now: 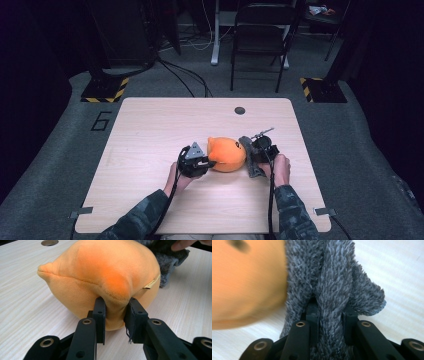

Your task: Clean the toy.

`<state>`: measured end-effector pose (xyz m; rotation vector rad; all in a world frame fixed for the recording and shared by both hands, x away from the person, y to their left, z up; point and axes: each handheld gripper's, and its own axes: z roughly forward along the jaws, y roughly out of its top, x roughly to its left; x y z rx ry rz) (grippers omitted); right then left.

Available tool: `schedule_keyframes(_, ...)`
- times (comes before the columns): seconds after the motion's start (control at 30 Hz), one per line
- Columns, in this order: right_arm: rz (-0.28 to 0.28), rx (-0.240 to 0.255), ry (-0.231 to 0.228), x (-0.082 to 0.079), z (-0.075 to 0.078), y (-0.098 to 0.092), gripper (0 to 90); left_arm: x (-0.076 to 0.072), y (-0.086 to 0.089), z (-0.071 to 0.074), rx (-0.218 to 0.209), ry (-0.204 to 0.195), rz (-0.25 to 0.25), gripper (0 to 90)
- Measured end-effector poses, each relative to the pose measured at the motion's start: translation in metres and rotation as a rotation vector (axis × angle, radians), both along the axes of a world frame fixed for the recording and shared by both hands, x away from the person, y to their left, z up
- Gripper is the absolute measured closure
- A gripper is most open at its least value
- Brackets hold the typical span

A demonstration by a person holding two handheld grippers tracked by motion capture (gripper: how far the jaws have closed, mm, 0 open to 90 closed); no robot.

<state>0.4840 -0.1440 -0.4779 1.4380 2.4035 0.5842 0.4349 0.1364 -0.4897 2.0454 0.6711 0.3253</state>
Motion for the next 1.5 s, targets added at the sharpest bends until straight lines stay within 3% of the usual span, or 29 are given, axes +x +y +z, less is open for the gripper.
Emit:
schedule_keyframes(0.07,-0.013,0.018,0.009,0.001,-0.002,-0.002,73.5,-0.001,0.0,0.0,0.007,-0.003,0.004,71.5)
schedule_keyframes(0.13,-0.018,0.013,-0.015,-0.001,0.005,-0.002,73.6,-0.001,-0.001,0.0,0.001,-0.01,0.004,71.4)
schedule_keyframes(0.2,-0.016,0.016,-0.047,-0.004,0.015,-0.002,73.7,-0.001,-0.002,0.0,0.002,-0.012,-0.002,71.4)
schedule_keyframes(0.37,0.023,0.082,-0.165,-0.016,0.055,0.002,73.9,-0.002,-0.003,0.001,0.011,-0.019,-0.007,71.3)
schedule_keyframes(0.4,0.041,0.109,-0.208,-0.022,0.068,0.006,73.9,-0.003,-0.004,0.001,0.011,-0.022,-0.006,71.2)
schedule_keyframes(0.53,0.128,0.22,-0.301,-0.044,0.106,0.024,73.9,-0.007,-0.009,0.002,0.024,-0.04,-0.015,71.1)
schedule_keyframes(0.63,0.206,0.228,-0.331,-0.054,0.114,0.046,73.8,-0.008,-0.012,0.002,0.033,-0.053,-0.017,71.1)
schedule_keyframes(0.77,0.273,0.202,-0.325,-0.058,0.106,0.069,73.8,-0.008,-0.011,0.002,0.023,-0.045,-0.011,71.1)
schedule_keyframes(0.83,0.264,0.195,-0.299,-0.057,0.097,0.078,73.8,-0.008,-0.011,0.002,0.032,-0.051,-0.014,71.1)
schedule_keyframes(0.93,0.283,0.1,-0.277,-0.049,0.078,0.085,73.8,-0.007,-0.011,0.002,0.04,-0.05,-0.02,71.2)
schedule_keyframes(0.97,0.269,0.091,-0.26,-0.049,0.074,0.086,73.7,-0.007,-0.011,0.001,0.041,-0.047,-0.019,71.1)
schedule_keyframes(1.1,0.265,0.082,-0.251,-0.043,0.066,0.082,73.7,-0.007,-0.009,0.0,0.036,-0.038,-0.018,71.1)
schedule_keyframes(1.2,0.262,0.038,-0.261,-0.044,0.067,0.082,73.7,-0.007,-0.009,0.0,0.03,-0.031,-0.015,71.1)
schedule_keyframes(1.5,0.22,0.023,-0.239,-0.037,0.063,0.066,73.6,-0.004,-0.005,-0.001,0.013,-0.017,-0.013,71.2)
